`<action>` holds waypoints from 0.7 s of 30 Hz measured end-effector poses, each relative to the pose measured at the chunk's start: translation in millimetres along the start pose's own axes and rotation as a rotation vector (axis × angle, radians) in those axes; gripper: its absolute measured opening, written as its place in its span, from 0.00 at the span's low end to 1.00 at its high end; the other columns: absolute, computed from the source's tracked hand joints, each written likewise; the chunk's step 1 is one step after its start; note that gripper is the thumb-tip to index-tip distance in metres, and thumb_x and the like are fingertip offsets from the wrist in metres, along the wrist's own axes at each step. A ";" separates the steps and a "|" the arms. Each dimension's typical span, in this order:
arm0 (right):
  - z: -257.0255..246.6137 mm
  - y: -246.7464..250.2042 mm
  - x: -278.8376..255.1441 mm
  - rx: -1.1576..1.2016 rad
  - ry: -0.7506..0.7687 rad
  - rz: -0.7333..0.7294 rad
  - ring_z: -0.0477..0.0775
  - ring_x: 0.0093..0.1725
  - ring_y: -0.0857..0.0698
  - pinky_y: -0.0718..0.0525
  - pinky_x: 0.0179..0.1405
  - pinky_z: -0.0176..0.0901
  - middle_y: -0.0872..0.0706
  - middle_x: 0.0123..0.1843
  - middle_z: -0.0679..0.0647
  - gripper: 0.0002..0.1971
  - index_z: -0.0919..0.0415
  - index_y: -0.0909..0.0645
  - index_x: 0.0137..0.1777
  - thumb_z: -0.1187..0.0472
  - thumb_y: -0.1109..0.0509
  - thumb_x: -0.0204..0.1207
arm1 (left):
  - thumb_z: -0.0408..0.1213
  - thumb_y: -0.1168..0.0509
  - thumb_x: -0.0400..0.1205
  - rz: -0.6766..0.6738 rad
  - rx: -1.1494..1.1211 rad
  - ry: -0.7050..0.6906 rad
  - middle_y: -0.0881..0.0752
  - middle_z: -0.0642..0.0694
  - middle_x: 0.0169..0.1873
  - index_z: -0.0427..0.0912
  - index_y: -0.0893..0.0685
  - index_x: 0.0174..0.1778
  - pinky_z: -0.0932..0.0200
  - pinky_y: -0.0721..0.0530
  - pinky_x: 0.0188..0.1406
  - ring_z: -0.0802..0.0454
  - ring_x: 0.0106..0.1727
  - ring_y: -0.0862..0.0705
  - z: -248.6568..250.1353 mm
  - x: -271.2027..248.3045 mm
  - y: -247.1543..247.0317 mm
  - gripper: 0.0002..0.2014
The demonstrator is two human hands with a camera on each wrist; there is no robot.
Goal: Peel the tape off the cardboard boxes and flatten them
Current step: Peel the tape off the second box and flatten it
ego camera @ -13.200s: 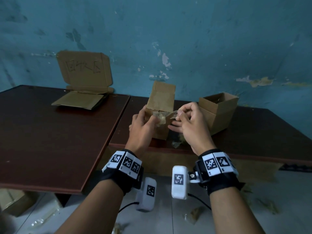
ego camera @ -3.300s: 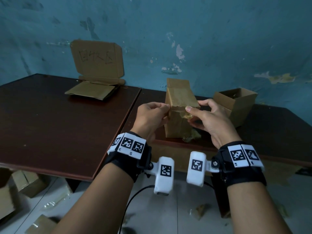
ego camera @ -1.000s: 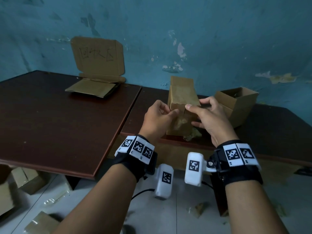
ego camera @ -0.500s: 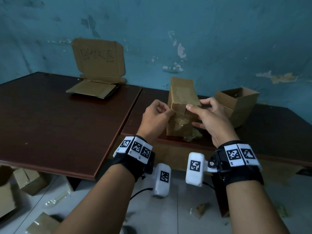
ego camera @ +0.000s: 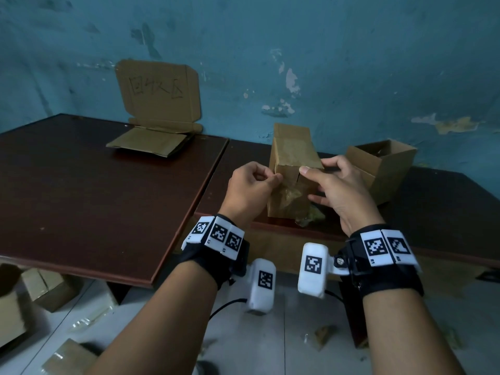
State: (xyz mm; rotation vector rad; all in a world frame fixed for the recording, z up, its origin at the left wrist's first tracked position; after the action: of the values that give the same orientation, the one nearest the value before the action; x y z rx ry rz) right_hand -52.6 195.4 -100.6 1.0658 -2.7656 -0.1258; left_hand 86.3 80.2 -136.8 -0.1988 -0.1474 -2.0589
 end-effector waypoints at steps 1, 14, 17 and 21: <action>0.7 -0.1 0.8 0.001 0.000 0.001 0.52 0.56 0.07 0.04 0.53 0.55 0.07 0.56 0.49 0.19 0.50 0.17 0.60 0.53 0.14 0.74 | 0.42 0.21 0.78 0.011 -0.017 0.013 0.12 0.48 0.36 0.47 0.14 0.41 0.41 0.09 0.52 0.50 0.41 0.13 1.6 -0.8 0.1 0.08; 3.9 1.6 5.3 -0.023 0.009 -0.003 0.53 0.57 0.06 0.05 0.54 0.58 0.06 0.56 0.50 0.18 0.49 0.17 0.59 0.51 0.14 0.74 | 0.53 0.26 0.68 0.015 0.042 0.010 0.09 0.54 0.33 0.60 0.10 0.36 0.24 0.11 0.62 0.41 0.46 0.09 4.4 -3.5 -0.9 0.04; 4.3 0.4 6.2 -0.039 0.012 -0.009 0.53 0.57 0.07 0.05 0.54 0.59 0.07 0.56 0.51 0.18 0.49 0.17 0.59 0.51 0.15 0.75 | 0.59 0.28 0.64 0.013 0.040 0.048 0.08 0.50 0.36 0.58 0.10 0.35 0.25 0.11 0.62 0.38 0.49 0.08 4.7 -1.6 -1.2 0.12; 3.4 1.3 6.0 -0.031 0.008 -0.022 0.53 0.58 0.07 0.05 0.54 0.57 0.07 0.58 0.51 0.17 0.49 0.17 0.60 0.51 0.16 0.76 | 0.60 0.29 0.65 0.072 -0.023 0.136 0.07 0.46 0.37 0.52 0.12 0.29 0.30 0.08 0.60 0.39 0.50 0.06 1.0 -2.6 -0.6 0.14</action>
State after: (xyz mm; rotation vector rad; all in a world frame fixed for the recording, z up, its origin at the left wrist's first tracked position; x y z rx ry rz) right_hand -58.5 192.4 -103.0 1.0864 -2.7369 -0.1659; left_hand 87.0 83.0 -136.4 -0.0769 -0.0323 -1.9957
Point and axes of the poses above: each hand's wrist, its own x-axis towards the middle knuckle, its own y-axis out of the back of the hand, z = x × y, the point moved 1 cm from there along x, towards the middle knuckle
